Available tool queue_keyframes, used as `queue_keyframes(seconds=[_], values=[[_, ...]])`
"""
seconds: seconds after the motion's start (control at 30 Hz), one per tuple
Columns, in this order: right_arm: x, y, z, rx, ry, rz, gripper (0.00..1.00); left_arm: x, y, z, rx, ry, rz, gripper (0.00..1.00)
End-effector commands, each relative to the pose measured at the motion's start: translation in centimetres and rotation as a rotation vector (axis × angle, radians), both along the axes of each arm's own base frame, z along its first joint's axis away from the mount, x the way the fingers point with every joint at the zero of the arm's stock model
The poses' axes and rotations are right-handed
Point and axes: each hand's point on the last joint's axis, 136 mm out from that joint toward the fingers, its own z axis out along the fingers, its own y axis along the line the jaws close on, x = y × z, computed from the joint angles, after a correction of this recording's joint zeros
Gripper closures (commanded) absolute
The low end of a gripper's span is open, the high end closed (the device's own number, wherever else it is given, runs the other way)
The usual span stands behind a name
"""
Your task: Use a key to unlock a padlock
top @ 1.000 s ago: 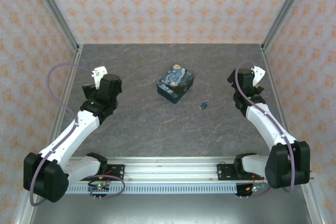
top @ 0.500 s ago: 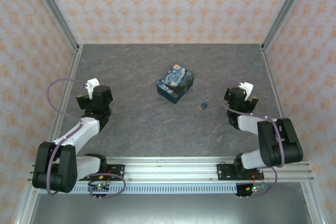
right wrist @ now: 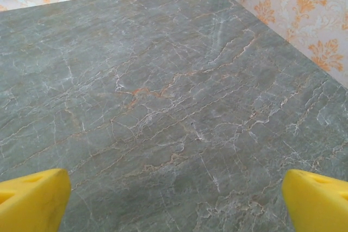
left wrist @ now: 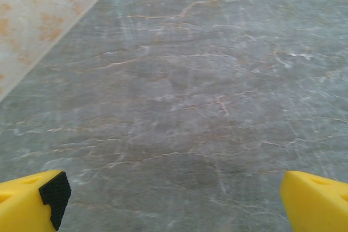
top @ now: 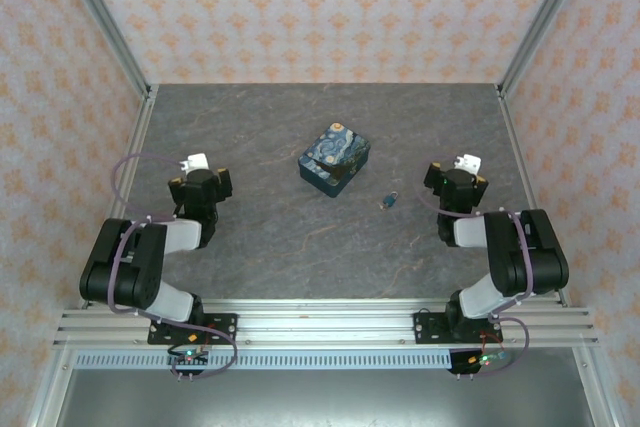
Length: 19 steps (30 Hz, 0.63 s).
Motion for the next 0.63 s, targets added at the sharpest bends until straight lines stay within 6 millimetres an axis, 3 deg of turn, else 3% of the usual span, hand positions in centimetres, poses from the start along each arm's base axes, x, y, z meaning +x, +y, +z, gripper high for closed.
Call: queue_keyframes(seconds=[0.0, 0.6], values=[[0.56, 0.36, 0.83, 0.025, -0.030, 0.019, 0.01, 1.73, -1.39, 1.87, 0.004, -0.076, -0.093, 0.00], [0.57, 0.50, 0.80, 0.024, -0.029, 0.029, 0.01, 1.76, -1.37, 1.78, 0.003, -0.073, -0.093, 0.00]])
